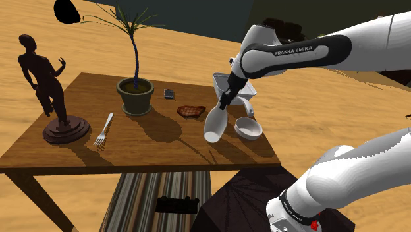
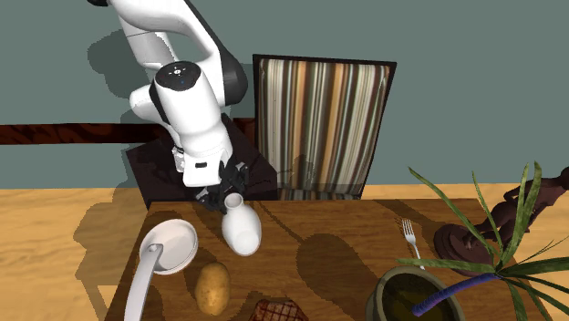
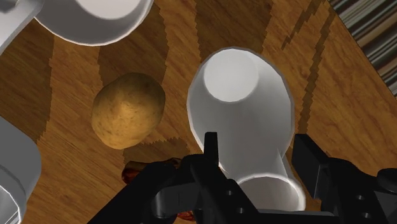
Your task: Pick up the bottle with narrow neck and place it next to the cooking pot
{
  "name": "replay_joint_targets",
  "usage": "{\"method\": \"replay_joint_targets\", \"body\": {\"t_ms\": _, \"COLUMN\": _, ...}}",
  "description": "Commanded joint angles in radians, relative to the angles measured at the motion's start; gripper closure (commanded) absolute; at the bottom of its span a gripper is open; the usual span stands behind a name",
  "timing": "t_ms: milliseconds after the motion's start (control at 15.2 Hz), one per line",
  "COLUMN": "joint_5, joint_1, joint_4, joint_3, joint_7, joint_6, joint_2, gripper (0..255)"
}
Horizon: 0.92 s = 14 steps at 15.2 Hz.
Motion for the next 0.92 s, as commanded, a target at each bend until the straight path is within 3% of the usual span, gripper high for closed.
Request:
{"method": "replay_joint_targets", "body": {"t_ms": 0, "joint_5": 0.0, "joint_1": 0.0, "joint_4": -0.001, "joint_3": 0.0, "joint_7": 0.0, "joint_6": 0.003, "joint_2": 0.001, "gripper": 255}}
{"method": "replay_joint_targets", "body": {"t_ms": 264, "joint_5": 0.0, "joint_1": 0.0, "joint_4": -0.001, "joint_3": 0.0, "joint_7": 0.0, "joint_6": 0.003, "joint_2": 0.001, "gripper": 255}}
{"method": "replay_joint_targets", "body": {"t_ms": 330, "joint_5": 0.0, "joint_1": 0.0, "joint_4": -0.001, "joint_3": 0.0, "joint_7": 0.0, "joint_6": 0.003, "joint_2": 0.001, "gripper": 0}}
{"method": "replay_joint_targets", "body": {"t_ms": 660, "joint_5": 0.0, "joint_1": 0.0, "joint_4": -0.001, "joint_3": 0.0, "joint_7": 0.0, "joint_6": 0.002, "joint_2": 0.001, "gripper": 0}}
{"method": "replay_joint_targets", "body": {"t_ms": 858, "joint_5": -0.004, "joint_1": -0.002, "joint_4": 0.061, "joint_3": -0.004, "joint_7": 0.001, "joint_6": -0.106, "joint_2": -0.046, "gripper": 0}}
